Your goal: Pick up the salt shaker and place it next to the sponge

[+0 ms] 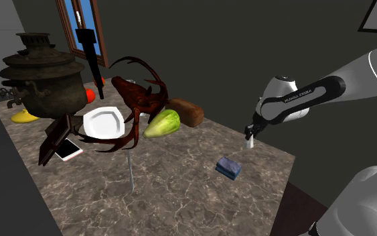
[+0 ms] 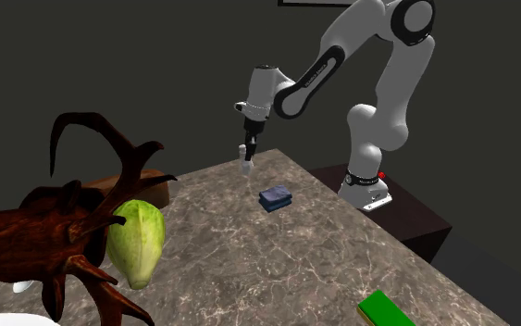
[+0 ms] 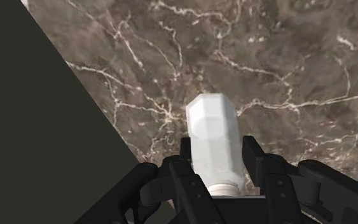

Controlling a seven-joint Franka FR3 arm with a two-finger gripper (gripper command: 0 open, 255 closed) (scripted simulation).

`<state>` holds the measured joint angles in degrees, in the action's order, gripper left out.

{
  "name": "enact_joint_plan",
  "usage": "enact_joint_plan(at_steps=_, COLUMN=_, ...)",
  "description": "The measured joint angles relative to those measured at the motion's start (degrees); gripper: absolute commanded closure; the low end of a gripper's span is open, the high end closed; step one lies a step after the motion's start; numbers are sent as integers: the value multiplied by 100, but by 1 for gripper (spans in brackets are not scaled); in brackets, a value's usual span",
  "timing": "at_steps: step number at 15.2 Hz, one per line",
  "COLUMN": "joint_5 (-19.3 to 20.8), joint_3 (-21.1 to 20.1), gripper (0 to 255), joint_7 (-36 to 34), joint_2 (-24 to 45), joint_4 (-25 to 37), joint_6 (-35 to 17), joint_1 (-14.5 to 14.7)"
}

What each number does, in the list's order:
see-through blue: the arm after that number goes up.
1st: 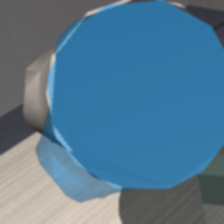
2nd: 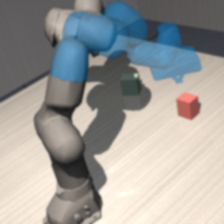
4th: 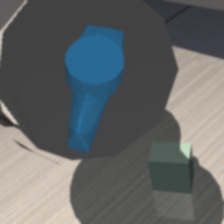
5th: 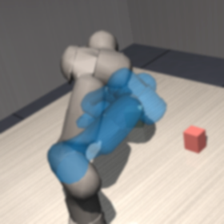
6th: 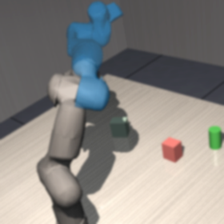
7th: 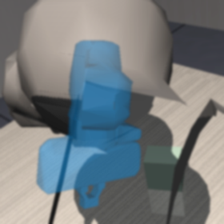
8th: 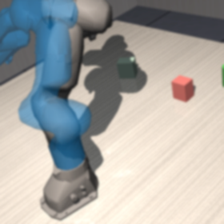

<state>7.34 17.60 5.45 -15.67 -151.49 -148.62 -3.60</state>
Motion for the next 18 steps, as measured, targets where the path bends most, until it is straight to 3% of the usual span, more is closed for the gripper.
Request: enact_joint_plan(at_steps=18, joint_5=70, joint_3=-194, gripper=255, joint_7=-88, joint_2=-860, joint_4=763, joint_6=1614, joint_1=-52)
